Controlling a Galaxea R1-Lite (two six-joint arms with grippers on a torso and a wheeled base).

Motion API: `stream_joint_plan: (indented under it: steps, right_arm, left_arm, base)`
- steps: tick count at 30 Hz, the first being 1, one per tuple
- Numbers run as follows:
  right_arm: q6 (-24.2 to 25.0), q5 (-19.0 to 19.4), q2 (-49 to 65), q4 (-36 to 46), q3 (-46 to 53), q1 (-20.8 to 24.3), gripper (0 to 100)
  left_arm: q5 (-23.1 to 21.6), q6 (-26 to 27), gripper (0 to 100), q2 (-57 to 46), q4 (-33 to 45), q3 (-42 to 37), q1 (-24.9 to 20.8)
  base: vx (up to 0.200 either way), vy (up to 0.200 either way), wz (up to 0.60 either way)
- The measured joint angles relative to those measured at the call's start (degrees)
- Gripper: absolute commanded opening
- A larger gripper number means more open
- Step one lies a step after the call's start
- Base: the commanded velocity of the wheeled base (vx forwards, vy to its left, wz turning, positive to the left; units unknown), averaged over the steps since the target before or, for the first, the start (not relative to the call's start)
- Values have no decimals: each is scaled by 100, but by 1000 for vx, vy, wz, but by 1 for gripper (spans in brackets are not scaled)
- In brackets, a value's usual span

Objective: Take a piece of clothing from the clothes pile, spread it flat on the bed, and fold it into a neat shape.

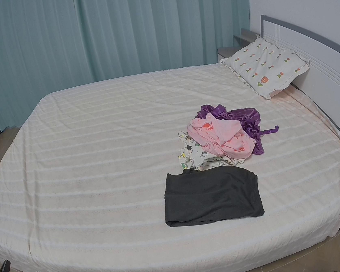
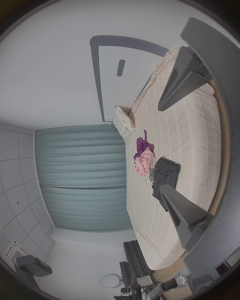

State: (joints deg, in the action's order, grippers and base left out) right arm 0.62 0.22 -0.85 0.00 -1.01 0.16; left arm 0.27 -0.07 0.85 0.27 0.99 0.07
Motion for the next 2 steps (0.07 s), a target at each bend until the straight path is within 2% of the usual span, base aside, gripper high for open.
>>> stream_joint_plan:
  steps: [2]
  right_arm:
    - [0,0,-2,0,0,-2,100]
  left_arm:
    - [5,2,100,2,-2,0,0]
  base:
    - [0,0,0]
